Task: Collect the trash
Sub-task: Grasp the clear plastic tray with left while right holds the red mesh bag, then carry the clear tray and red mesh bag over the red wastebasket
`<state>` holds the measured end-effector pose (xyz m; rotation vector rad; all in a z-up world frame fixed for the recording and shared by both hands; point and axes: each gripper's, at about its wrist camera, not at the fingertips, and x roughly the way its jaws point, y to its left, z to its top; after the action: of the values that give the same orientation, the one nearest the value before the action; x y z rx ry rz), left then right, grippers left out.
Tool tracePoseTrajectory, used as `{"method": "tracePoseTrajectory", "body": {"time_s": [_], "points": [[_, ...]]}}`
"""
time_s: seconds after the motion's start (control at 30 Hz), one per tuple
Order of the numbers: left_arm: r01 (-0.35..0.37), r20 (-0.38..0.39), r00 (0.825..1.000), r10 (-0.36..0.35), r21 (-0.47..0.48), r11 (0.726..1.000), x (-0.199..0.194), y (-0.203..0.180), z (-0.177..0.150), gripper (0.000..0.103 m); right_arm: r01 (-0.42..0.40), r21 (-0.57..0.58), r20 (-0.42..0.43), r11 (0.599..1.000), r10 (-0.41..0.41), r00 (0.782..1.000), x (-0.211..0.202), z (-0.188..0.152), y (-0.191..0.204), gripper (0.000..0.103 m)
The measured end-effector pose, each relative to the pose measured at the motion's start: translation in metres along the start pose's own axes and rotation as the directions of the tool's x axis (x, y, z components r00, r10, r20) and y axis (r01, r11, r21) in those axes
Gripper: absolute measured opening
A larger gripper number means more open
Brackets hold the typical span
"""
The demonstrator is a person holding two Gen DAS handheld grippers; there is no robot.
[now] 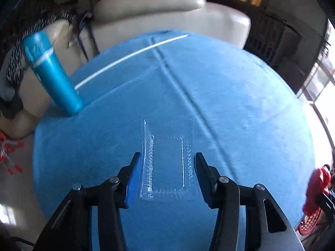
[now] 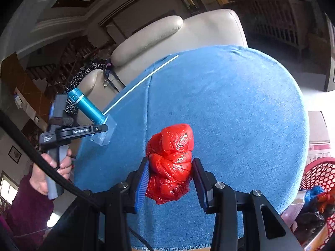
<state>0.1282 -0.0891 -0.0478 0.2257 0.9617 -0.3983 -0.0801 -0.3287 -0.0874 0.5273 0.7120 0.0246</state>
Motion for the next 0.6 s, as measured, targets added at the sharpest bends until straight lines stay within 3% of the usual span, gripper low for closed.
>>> {"method": "tracePoseTrajectory", "body": {"time_s": [0.33,0.6], "points": [[-0.031,0.172,0.985,-0.006,0.211,0.977,-0.072,-0.085,-0.008,0.052,0.039,-0.006,0.085,0.999,-0.038,0.996,-0.041,0.003,-0.009,0.043],[-0.034,0.250,0.967,-0.048,0.315,0.948,-0.111,-0.132,-0.023,0.052,0.070,0.003,0.151,0.998,-0.069,0.986,-0.079,0.002,-0.021,0.043]]}}
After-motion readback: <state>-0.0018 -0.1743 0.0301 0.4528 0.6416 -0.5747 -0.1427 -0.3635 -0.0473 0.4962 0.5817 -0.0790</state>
